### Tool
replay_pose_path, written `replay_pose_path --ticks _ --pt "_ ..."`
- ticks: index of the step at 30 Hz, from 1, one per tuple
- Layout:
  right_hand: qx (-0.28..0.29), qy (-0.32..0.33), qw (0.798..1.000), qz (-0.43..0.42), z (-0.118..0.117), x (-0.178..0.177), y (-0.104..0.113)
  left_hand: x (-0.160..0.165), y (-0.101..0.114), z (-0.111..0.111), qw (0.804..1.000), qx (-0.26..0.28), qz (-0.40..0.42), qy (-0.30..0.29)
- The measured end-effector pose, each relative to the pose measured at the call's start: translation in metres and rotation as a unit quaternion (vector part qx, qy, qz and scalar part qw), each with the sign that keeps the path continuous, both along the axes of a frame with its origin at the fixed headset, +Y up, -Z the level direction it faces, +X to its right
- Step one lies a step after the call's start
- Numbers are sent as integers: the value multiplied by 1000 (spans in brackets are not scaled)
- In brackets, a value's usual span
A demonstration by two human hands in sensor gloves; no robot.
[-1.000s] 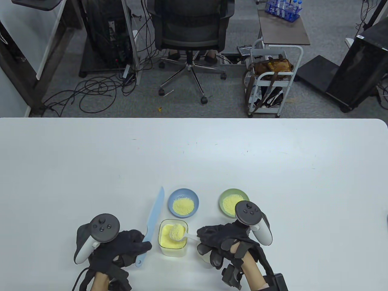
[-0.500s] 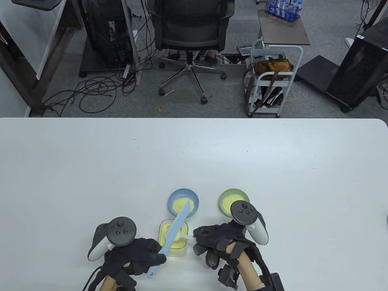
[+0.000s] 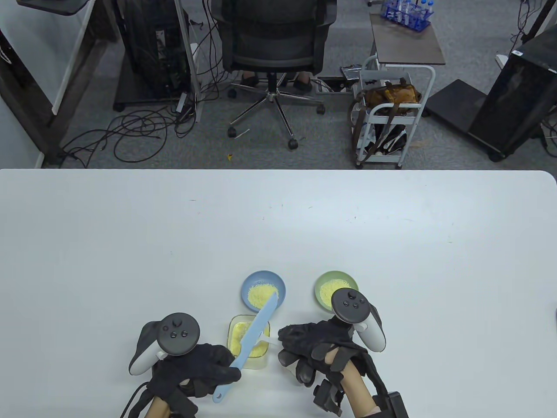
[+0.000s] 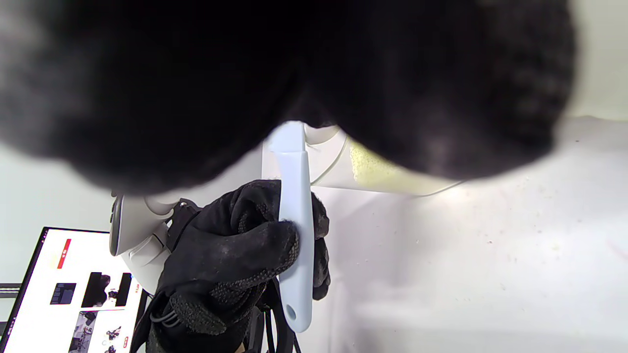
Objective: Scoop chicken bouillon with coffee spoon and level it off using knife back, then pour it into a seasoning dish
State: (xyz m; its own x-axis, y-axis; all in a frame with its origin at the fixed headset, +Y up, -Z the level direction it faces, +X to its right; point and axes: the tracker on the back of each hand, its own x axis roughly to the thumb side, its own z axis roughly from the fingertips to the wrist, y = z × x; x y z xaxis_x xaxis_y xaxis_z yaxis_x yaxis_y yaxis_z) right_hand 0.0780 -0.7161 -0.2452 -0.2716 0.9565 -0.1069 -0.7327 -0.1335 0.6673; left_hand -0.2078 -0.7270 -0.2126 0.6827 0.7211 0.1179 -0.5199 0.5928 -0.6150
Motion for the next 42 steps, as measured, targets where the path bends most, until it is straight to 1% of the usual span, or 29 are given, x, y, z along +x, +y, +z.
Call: replay_pose_path --ticks 4,8,15,17,19,21,23,26,30,31,34,37,42 --pt "3 -1 1000 1 1 1 1 -8 -4 -4 1000 -11 -12 23" --pt "4 -4 1000 -3 2 3 3 -16 -6 -7 999 -26 4 33" --pt "7 -8 1000 -10 5 9 5 -29 -6 -9 998 -28 6 55" --pt "9 -10 1000 -9 6 10 5 -35 -7 -11 997 -28 14 75" --pt "12 -11 1000 -9 7 11 5 -43 -8 -12 993 -26 13 113" --pt "13 -11 1000 -11 8 12 6 -51 -10 -13 987 -16 -15 158" --pt "15 -10 1000 -15 8 13 6 -57 -12 -14 981 -8 -46 190" --pt "15 -9 1000 -19 7 13 5 -60 -21 -16 972 -17 -81 218" --pt "13 -5 1000 -23 8 13 4 -59 -37 -20 965 -44 -136 221" --pt "13 -4 1000 -24 9 13 4 -59 -45 -22 962 -60 -152 220" --pt "15 -4 1000 -25 10 15 4 -58 -52 -24 959 -77 -162 219" --pt "17 -8 999 -27 10 17 3 -59 -53 -23 958 -75 -160 227" --pt "15 -10 999 -36 9 20 3 -60 -54 -23 951 -70 -192 232"
